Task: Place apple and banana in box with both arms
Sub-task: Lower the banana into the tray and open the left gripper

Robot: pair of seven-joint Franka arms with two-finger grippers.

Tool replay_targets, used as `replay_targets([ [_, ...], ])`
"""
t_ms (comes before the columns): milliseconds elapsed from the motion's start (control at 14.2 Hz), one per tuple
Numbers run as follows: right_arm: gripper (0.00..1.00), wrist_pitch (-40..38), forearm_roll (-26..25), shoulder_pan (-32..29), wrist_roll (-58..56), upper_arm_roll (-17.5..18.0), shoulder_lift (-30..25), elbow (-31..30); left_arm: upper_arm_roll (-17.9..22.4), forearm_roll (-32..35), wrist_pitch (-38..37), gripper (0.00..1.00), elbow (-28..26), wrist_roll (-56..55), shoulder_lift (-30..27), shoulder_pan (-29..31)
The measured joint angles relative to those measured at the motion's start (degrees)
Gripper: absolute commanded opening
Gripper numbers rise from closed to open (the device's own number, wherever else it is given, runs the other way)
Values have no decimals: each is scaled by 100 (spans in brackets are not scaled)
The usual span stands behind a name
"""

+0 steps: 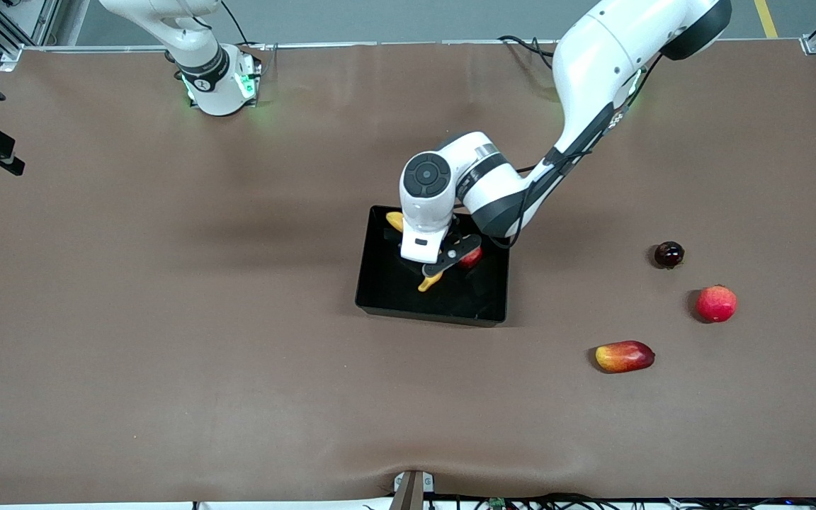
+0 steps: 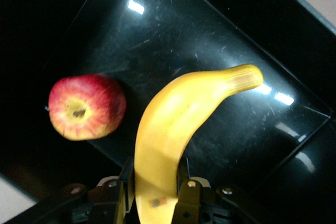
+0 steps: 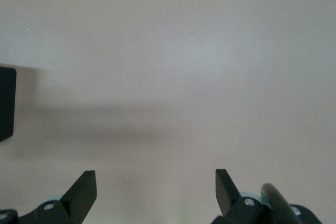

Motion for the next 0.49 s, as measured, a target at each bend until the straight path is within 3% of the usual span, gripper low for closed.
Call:
replay_targets([
  [493,100,0,0,0,0,0,0,0,168,88,227,0,10,455,258,-135],
])
